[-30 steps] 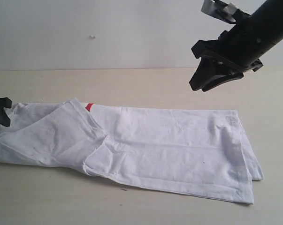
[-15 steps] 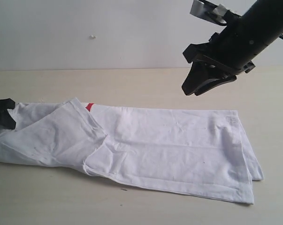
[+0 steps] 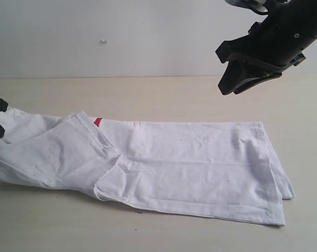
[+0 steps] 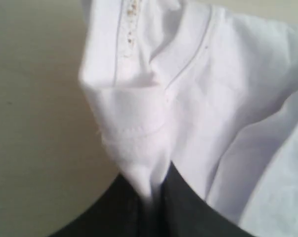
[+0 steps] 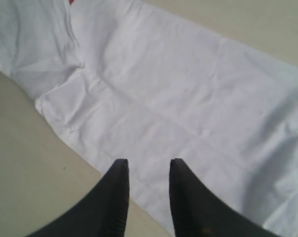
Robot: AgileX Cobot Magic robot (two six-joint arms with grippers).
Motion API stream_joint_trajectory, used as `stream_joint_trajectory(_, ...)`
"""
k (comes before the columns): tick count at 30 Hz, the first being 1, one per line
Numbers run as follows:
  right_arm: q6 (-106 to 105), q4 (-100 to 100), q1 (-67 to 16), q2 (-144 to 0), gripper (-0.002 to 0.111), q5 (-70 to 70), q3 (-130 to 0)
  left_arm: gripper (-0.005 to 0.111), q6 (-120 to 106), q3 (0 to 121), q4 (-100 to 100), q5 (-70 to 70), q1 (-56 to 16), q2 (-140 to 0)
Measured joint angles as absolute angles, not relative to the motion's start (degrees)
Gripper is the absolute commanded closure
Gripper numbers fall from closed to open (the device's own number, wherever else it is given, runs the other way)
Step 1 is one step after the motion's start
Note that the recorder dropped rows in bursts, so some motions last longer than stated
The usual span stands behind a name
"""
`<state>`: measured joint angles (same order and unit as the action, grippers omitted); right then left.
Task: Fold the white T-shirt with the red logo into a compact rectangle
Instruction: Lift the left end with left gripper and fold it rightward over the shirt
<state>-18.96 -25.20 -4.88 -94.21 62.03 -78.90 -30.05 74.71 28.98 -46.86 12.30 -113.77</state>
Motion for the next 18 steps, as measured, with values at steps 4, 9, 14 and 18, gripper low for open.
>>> stream_joint_trajectory(4,-15.11,-20.13,-4.88,-94.21,0.078,61.56,-78.90,0.107,-28.86,74.71,29.29,-48.14,12.30,-108.16)
stream_joint_trajectory(9,-13.74,-19.25,-4.88,-94.21,0.078,61.47,-78.90,0.107,-27.39,74.71,30.50,-50.60,12.17,-102.38)
stream_joint_trajectory(14,-13.39,-19.11,-4.88,-94.21,0.078,61.85,-78.90,0.107,-25.94,75.83,31.53,-53.60,8.67,-99.24)
stream_joint_trajectory(18,-13.29,-19.22,-4.88,-94.21,0.078,63.10,-78.90,0.107,-21.92,78.04,31.89,-54.24,2.33,-98.87)
